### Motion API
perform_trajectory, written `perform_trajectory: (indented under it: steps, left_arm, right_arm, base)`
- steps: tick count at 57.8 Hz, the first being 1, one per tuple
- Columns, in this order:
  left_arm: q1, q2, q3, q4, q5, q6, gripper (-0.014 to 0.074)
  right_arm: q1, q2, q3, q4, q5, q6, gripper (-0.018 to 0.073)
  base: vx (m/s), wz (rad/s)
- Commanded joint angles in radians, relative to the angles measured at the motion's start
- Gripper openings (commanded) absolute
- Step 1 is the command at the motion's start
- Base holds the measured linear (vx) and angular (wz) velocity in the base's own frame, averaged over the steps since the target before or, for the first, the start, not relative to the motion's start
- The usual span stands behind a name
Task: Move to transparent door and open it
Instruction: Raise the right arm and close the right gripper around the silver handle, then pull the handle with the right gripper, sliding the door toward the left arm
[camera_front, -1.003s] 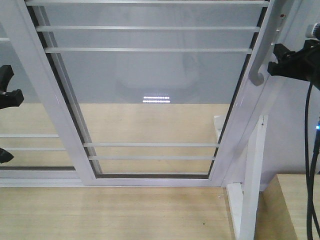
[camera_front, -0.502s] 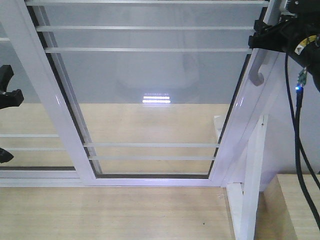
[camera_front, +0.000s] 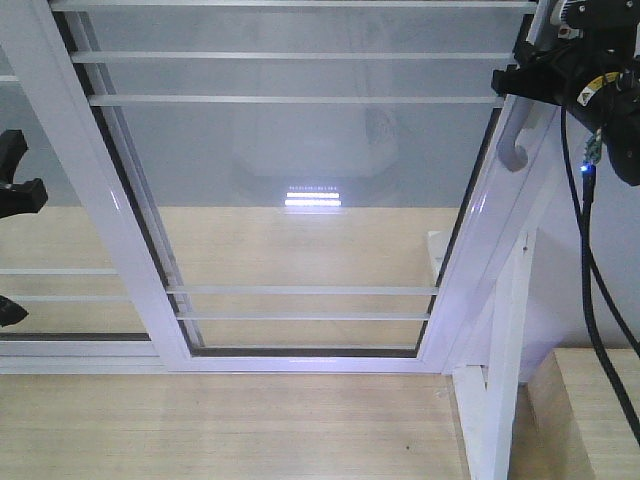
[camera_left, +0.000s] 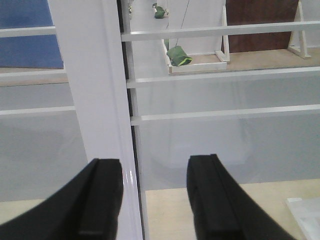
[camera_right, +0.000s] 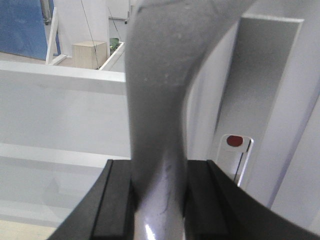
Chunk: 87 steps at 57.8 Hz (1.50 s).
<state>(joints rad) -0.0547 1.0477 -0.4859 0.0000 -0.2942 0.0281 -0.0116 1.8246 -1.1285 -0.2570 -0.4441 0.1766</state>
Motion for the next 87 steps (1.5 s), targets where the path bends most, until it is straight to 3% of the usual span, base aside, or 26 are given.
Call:
perform_trajectory:
  steps: [1, 5, 31, 61, 87]
  left_arm:
    - [-0.004, -0.014, -0.034, -0.005, -0.088, -0.011, 0.0439]
    - [-0.004, -0.014, -0.034, -0.005, -0.088, -0.011, 0.0439]
    - [-0.004, -0.014, -0.034, -0.005, -0.088, -0.011, 0.0439]
    - [-0.004, -0.014, -0.034, -0.005, -0.087, -0.011, 0.0439]
    - [-0.004, -0.014, -0.034, 0.0, -0.084, -0.011, 0.0439]
  right_arm:
    - [0.0, -0.047, -0.036, 0.006, -0.124, 0.004, 0.0035]
    - [0.001, -0.047, -0.036, 0.006, -0.149, 0.007, -0.0014]
    - [0.05, -0.047, -0.036, 0.002, -0.192, 0.039, -0.0006]
    - [0.163, -0.032, -0.04, 0.011, -0.208, 0.041, -0.0001]
    - [0.288, 0.054, -0.189, 0.013, -0.199, 0.044, 0.0005]
  base:
    - [0.0, 0.0]
    - [0.0, 0.0]
    - [0.0, 0.0]
    - [0.0, 0.0]
    - [0.0, 0.0]
